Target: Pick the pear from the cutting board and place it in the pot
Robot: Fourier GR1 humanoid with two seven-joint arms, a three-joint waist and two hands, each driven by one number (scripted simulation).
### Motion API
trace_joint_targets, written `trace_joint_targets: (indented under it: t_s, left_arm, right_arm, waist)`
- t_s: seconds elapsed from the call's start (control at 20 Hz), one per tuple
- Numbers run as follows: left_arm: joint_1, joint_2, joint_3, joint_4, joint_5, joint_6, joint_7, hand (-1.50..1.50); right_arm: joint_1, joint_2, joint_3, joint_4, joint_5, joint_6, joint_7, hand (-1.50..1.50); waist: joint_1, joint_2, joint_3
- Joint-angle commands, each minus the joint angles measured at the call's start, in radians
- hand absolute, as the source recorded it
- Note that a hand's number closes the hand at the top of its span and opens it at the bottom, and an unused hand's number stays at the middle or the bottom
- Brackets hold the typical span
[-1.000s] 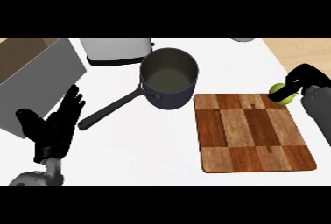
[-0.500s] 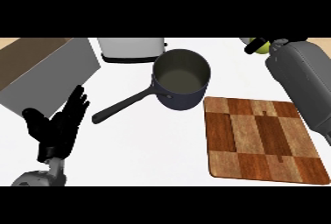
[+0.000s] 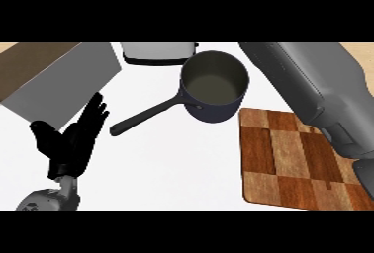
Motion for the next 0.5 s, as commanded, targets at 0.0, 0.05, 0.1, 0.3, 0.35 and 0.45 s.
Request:
trace_joint_targets:
  t_s: [0.0, 0.05, 0.1, 0.3, 0.35, 0.45]
  left_arm:
    - [-0.006, -0.002, -0.003, -0.002, 0.005, -0.011, -0.009, 0.0]
    - [-0.027, -0.016, 0.002, -0.009, 0.006, 0.008, 0.004, 0.0]
    - [-0.018, 0.002, 0.01, -0.012, 0.006, -0.003, -0.003, 0.0]
    - [-0.011, -0.013, 0.01, -0.014, 0.009, 0.002, -0.017, 0.0]
    - [-0.01, -0.013, 0.009, -0.001, 0.006, 0.001, -0.019, 0.0]
    - [-0.019, -0.014, 0.012, -0.012, 0.006, 0.006, -0.014, 0.0]
  right_arm:
    - [-0.117, 0.081, -0.02, 0.067, 0.081, 0.02, 0.29, 1.5]
    - [-0.135, 0.093, -0.035, 0.085, 0.097, 0.019, 0.291, 1.5]
    - [-0.134, 0.105, -0.044, 0.111, 0.111, 0.023, 0.291, 1.5]
    - [-0.165, 0.123, -0.123, 0.205, 0.152, 0.004, 0.292, 1.5]
    - [-0.164, 0.162, -0.126, 0.213, 0.162, -0.003, 0.292, 1.5]
    - [-0.167, 0.151, -0.164, 0.254, 0.187, -0.04, 0.293, 1.5]
  waist:
    - [0.008, 0.021, 0.007]
    - [0.0, 0.022, 0.01]
    - [0.001, 0.022, 0.01]
    - [-0.01, 0.035, 0.014]
    - [-0.016, 0.034, 0.014]
    - [-0.019, 0.04, 0.017]
